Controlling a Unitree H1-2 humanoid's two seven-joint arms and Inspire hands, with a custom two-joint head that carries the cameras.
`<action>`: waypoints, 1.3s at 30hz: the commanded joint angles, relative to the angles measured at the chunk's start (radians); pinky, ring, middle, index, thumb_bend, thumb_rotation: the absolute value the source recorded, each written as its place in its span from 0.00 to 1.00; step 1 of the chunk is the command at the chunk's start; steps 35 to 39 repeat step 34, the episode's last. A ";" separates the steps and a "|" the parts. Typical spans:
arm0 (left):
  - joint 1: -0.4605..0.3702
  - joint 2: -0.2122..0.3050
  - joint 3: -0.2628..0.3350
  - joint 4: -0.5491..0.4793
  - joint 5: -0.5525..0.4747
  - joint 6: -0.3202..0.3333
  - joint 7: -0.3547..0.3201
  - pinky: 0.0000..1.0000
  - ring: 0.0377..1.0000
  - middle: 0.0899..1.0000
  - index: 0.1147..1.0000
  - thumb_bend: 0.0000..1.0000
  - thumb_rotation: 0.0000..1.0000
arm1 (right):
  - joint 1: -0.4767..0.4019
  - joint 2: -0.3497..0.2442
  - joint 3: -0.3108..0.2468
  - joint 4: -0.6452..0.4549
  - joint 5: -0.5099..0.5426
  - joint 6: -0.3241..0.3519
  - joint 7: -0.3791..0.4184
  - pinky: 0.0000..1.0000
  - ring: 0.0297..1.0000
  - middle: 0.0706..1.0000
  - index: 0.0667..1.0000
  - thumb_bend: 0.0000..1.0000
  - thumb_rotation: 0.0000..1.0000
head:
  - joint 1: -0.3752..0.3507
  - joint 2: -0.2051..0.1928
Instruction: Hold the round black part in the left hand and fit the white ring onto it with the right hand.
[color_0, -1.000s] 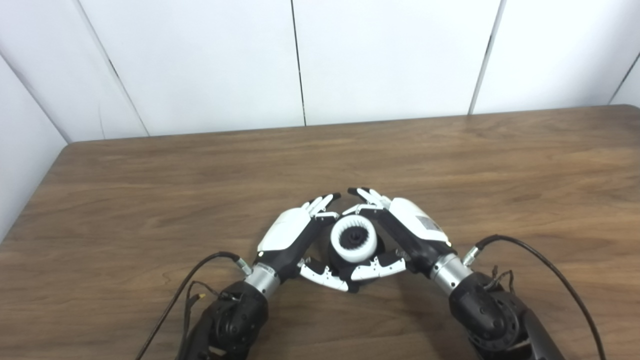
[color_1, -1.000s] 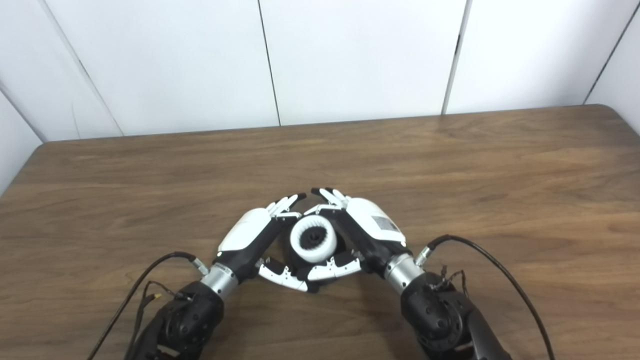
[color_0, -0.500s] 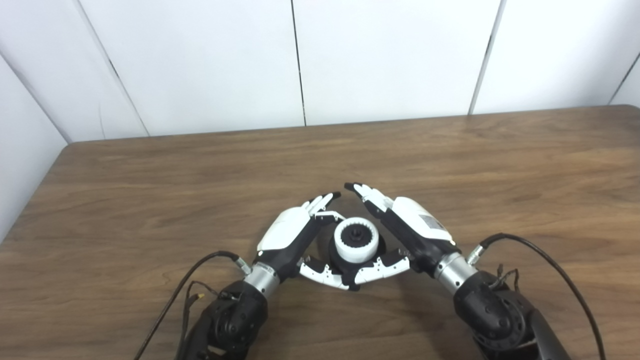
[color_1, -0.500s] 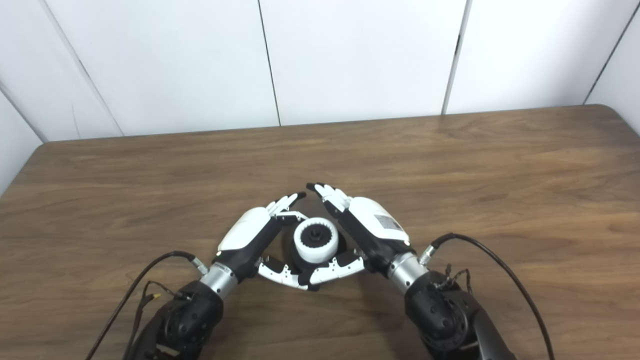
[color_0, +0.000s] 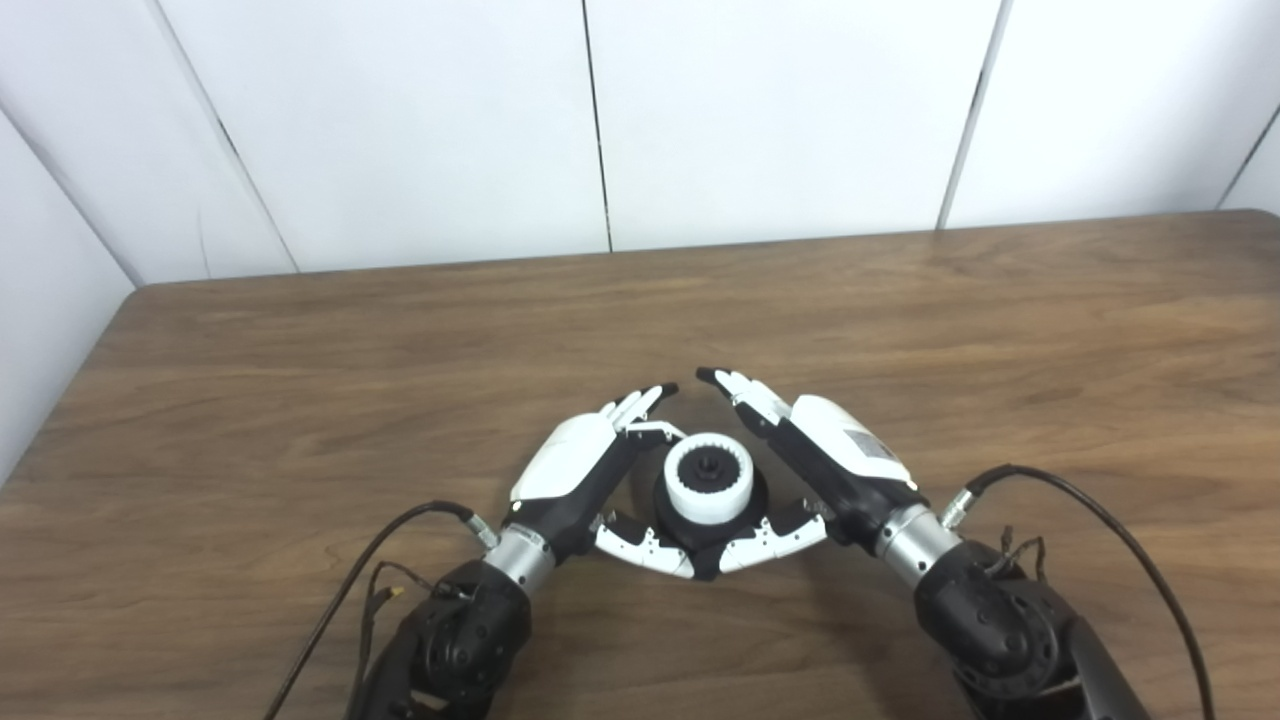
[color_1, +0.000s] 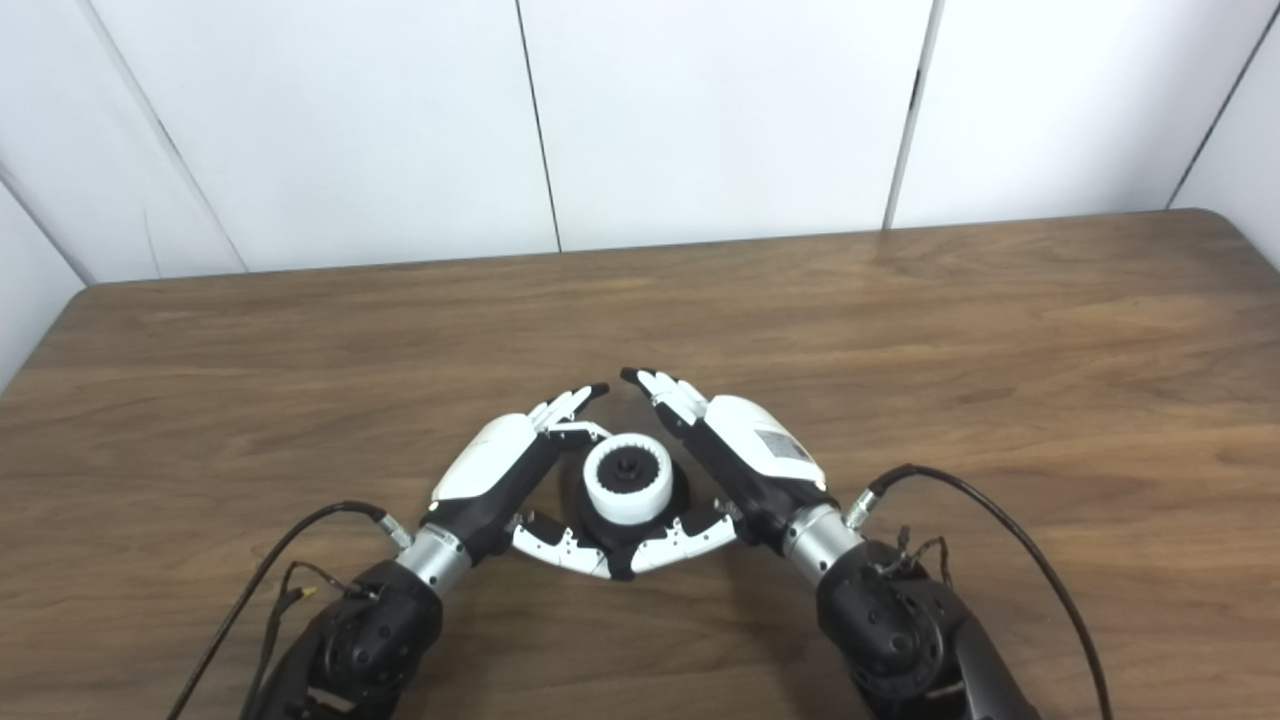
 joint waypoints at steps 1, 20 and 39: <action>-0.036 0.003 0.008 -0.024 -0.007 -0.031 0.028 1.00 1.00 1.00 0.55 0.95 0.37 | -0.031 -0.011 -0.018 -0.040 -0.004 -0.010 -0.008 0.96 1.00 1.00 1.00 1.00 0.37 | 0.000 0.001; -0.036 0.000 0.015 -0.032 -0.015 -0.014 0.017 1.00 1.00 1.00 0.56 0.95 0.34 | -0.019 -0.099 -0.088 -0.045 0.034 -0.001 0.022 0.98 1.00 1.00 1.00 1.00 0.36 | -0.002 0.011; -0.042 0.006 0.021 -0.026 -0.019 -0.022 0.017 1.00 1.00 1.00 0.56 0.95 0.34 | 0.006 -0.117 -0.114 -0.045 0.038 0.007 0.016 0.97 1.00 1.00 0.97 1.00 0.34 | -0.019 0.010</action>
